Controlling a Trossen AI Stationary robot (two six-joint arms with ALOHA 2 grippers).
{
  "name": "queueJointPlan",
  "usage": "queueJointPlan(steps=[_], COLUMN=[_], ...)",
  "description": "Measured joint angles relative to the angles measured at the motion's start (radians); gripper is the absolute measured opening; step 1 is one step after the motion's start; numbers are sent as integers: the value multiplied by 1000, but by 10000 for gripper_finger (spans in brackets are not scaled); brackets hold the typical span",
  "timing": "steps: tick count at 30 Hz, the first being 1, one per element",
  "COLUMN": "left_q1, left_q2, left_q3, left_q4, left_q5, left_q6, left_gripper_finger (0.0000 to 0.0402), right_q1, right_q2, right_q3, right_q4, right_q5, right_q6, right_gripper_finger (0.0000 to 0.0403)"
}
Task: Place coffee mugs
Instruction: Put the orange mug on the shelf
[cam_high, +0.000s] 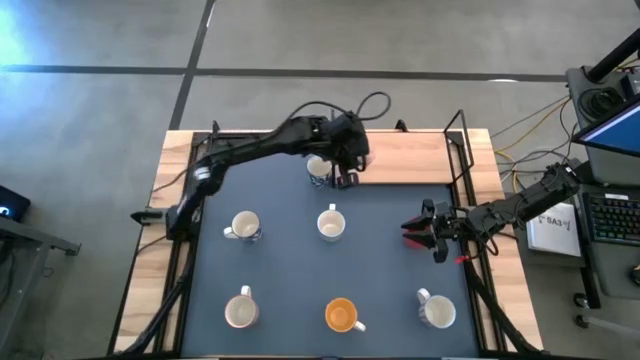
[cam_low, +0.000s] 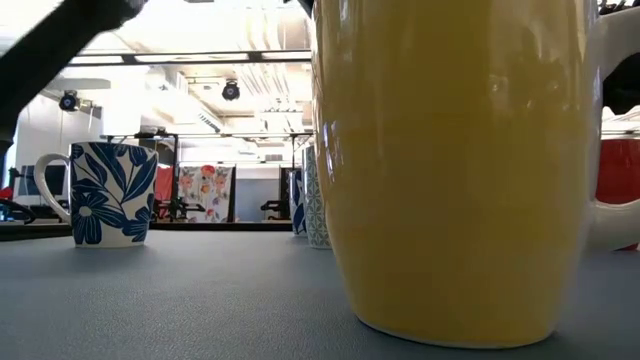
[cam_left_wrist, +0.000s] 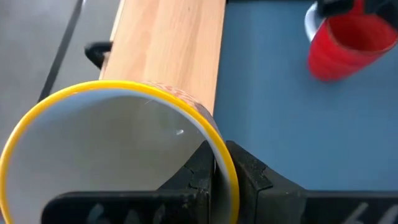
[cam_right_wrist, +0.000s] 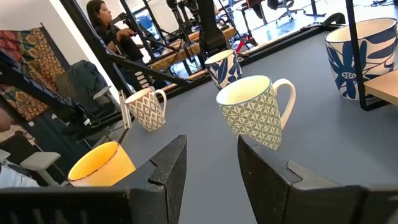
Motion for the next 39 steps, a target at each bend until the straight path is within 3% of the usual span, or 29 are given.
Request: queueJointPlan(steps=[6,22,39], left_q1=[5,35,84], left_q2=[-1,128,131], left_q3=[-89,-91,-90], left_q4=[82,91,70], left_q5=[-13,-14,-21], left_q6=[-3,8,58], left_gripper_finger=[11,11,35], right_q1=[0,0,0], right_q2=[0,0,0], right_q3=[0,0,0], right_q4=[0,0,0], right_q5=[1,1,0], right_q6=[0,0,0], right_gripper_finger=[132,132,132])
